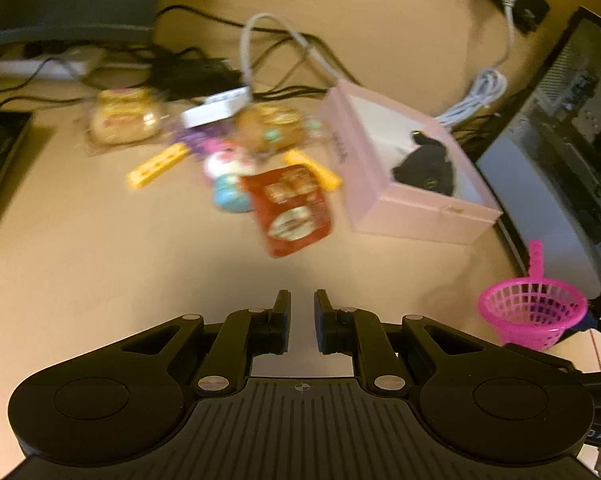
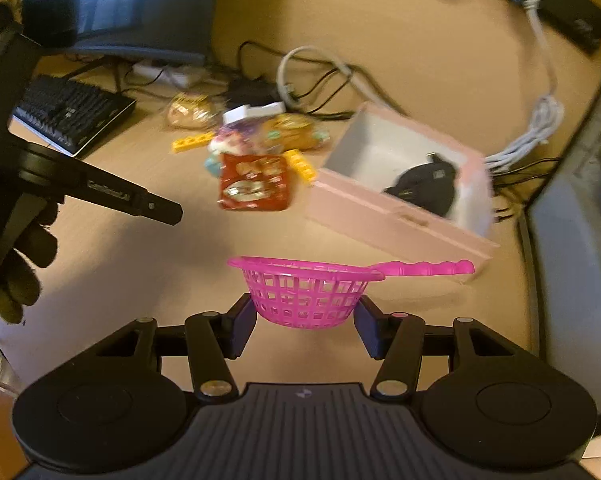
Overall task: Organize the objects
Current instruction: 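Drop the pink strainer into the pink box from the right tool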
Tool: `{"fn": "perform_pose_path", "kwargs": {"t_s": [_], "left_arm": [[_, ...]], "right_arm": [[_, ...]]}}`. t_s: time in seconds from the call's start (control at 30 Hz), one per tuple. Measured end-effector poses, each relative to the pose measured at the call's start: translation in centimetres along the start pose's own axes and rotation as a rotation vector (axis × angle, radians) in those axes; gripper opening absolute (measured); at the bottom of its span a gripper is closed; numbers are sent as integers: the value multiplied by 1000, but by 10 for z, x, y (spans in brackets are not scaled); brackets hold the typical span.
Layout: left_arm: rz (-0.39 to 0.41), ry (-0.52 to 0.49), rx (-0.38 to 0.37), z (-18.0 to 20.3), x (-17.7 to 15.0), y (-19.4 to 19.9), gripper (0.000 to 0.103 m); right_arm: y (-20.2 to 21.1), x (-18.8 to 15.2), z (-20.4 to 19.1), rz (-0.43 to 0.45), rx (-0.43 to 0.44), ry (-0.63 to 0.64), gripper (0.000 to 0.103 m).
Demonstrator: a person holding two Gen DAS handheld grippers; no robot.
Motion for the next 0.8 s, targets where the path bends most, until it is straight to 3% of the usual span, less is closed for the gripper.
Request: {"fn": "perform_pose_path", "kwargs": {"t_s": [0.2, 0.37, 0.5, 0.57, 0.67, 0.8], "left_arm": [[5, -5, -23, 26, -4, -9, 13], [6, -11, 5, 23, -15, -3, 13], [22, 20, 59, 7, -22, 12, 13], [29, 37, 91, -3, -24, 19, 13], [28, 53, 135, -16, -30, 26, 13], [16, 67, 180, -30, -37, 30, 14]], "right_arm": [[18, 5, 35, 73, -102, 34, 54], [9, 49, 70, 191, -225, 125, 54], [-28, 94, 94, 258, -320, 221, 54], [-52, 111, 103, 266, -310, 234, 55], [-85, 121, 113, 220, -272, 180, 84], [-100, 100, 103, 176, -157, 65, 89]]}}
Point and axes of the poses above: each gripper's, at about its wrist camera, not at the fingertips, and y roughly against the way its jaws point, z to its right, x to its top, the point moved 7 cm from there along -y, roughly the way its jaws point, and after that the axes turned 12 degrees about y, right-handed, at the moved point
